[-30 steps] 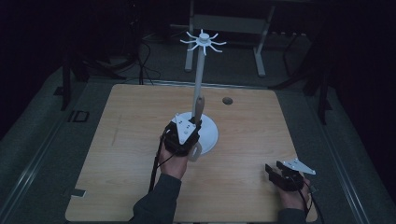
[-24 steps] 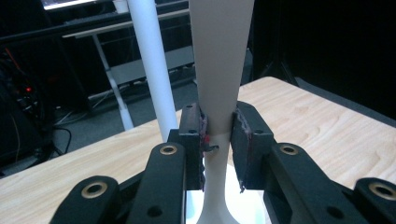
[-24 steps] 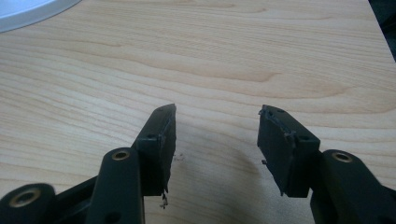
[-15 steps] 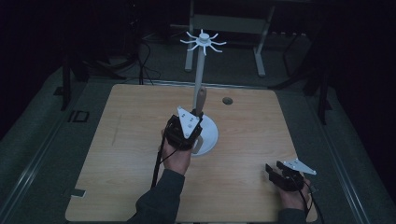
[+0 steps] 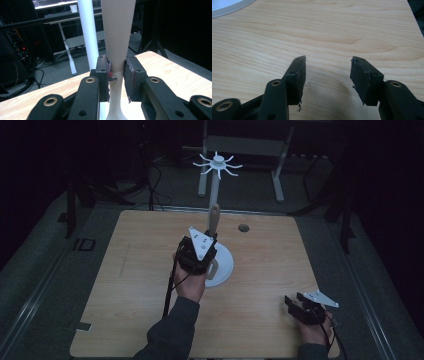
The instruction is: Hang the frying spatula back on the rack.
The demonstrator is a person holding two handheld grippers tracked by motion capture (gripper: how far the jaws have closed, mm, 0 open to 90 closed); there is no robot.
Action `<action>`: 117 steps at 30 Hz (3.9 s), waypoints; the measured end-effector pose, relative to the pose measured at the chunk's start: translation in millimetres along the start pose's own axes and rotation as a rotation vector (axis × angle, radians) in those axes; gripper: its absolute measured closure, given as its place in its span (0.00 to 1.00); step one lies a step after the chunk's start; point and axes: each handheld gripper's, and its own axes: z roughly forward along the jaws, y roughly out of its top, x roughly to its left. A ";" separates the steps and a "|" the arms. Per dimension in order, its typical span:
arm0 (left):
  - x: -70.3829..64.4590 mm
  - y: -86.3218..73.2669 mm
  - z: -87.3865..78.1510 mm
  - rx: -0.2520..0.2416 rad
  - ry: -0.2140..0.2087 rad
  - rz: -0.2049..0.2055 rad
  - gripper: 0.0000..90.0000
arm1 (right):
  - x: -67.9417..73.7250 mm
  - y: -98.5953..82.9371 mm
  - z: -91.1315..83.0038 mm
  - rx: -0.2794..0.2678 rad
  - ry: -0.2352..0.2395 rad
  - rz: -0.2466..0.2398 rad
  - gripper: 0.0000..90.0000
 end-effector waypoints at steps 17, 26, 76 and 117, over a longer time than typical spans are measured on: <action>-4.7 19.9 1.9 -0.021 0.034 -0.004 0.84 | -0.6 -0.2 -0.2 -0.003 -0.001 0.000 0.51; -5.9 33.4 1.0 -0.038 0.058 -0.004 0.84 | -0.9 -0.2 -0.3 -0.002 0.000 0.000 0.51; 5.3 60.4 28.7 0.055 0.188 0.025 0.84 | -1.7 -0.2 -0.6 -0.005 0.001 0.001 0.51; 6.9 27.5 10.8 0.017 -0.163 0.050 0.56 | -1.6 -0.2 -0.2 -0.003 -0.003 0.000 0.48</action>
